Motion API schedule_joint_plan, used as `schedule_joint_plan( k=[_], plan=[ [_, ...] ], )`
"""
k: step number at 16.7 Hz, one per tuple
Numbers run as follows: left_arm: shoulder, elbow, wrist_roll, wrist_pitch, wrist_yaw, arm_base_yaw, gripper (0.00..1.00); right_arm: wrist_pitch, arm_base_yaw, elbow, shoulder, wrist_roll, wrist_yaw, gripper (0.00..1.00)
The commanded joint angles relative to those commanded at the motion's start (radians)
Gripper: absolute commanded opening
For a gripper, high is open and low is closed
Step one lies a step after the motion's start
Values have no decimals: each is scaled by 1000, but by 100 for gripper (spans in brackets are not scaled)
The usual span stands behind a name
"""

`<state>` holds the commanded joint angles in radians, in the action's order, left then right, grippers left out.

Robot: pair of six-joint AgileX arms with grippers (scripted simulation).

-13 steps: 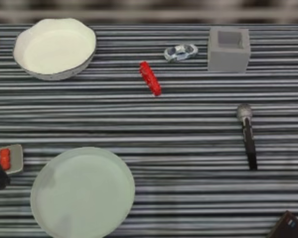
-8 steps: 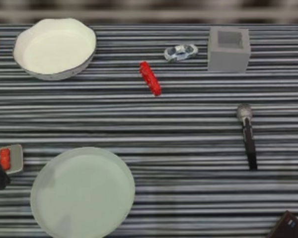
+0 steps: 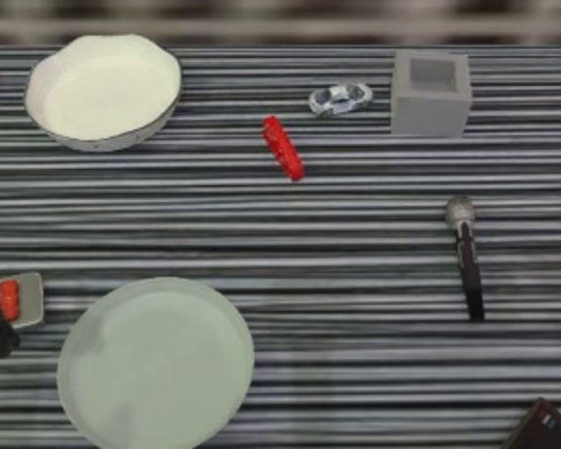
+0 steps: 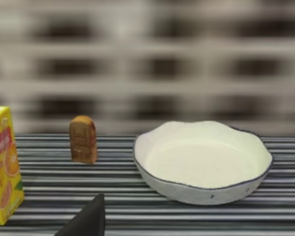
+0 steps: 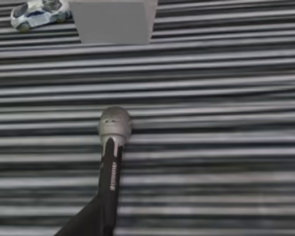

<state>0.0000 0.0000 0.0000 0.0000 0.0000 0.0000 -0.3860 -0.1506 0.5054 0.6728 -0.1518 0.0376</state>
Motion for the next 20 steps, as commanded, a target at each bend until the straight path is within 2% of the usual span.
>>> schedule_joint_plan(
  k=[7, 11, 15, 20],
  plan=[
    [0, 0, 0, 0, 0, 0, 100, -310, -141, 537, 739, -158, 28, 100],
    [0, 0, 0, 0, 0, 0, 100, -468, -207, 777, 1067, -229, 45, 100],
    [0, 0, 0, 0, 0, 0, 100, -585, -248, 912, 1262, -271, 61, 100],
    [0, 0, 0, 0, 0, 0, 100, -615, -257, 940, 1306, -281, 66, 100]
  ],
)
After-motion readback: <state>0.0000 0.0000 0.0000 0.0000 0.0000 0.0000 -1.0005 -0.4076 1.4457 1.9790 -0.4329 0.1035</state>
